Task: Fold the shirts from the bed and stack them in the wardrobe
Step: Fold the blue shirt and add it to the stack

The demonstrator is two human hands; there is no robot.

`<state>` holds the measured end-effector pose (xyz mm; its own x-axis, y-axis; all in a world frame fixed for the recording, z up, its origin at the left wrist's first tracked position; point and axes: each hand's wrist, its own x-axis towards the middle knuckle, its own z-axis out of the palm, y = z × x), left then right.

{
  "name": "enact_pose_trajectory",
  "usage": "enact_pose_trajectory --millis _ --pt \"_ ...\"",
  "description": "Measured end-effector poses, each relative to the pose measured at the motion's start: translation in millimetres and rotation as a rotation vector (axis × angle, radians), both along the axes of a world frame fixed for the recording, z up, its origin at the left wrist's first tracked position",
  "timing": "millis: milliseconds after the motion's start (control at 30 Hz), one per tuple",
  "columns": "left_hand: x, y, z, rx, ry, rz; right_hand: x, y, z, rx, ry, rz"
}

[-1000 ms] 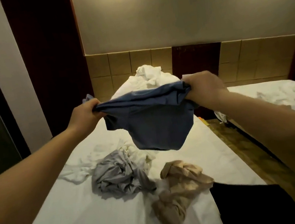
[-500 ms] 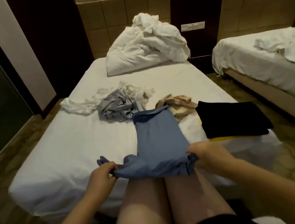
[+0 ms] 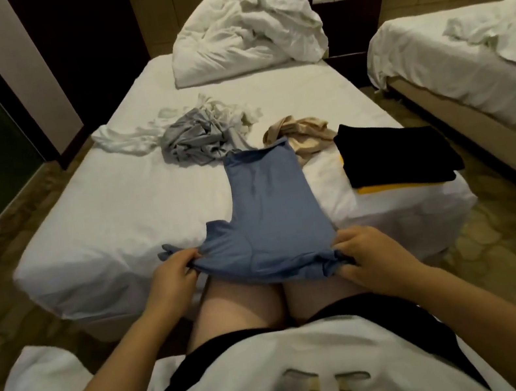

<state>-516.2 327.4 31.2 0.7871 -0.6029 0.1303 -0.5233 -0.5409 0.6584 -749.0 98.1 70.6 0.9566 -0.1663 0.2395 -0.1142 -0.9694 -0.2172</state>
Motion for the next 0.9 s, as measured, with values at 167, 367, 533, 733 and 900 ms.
enact_pose_trajectory --millis 167,367,533,733,900 --pt "-4 7 -1 0.12 0.033 -0.09 -8 -1 -8 0.005 0.065 0.053" --pt "8 8 8 0.283 0.22 -0.133 -10 3 7 0.41 0.158 0.057" --pt "36 -13 47 0.628 0.106 -0.175 21 -13 15 0.397 0.003 -0.116" --pt "55 -92 75 0.496 -0.129 -0.077 93 -63 15 0.158 0.021 -0.162" --pt "86 -160 66 0.351 -0.204 0.038 153 -115 17 0.048 0.037 -0.23"
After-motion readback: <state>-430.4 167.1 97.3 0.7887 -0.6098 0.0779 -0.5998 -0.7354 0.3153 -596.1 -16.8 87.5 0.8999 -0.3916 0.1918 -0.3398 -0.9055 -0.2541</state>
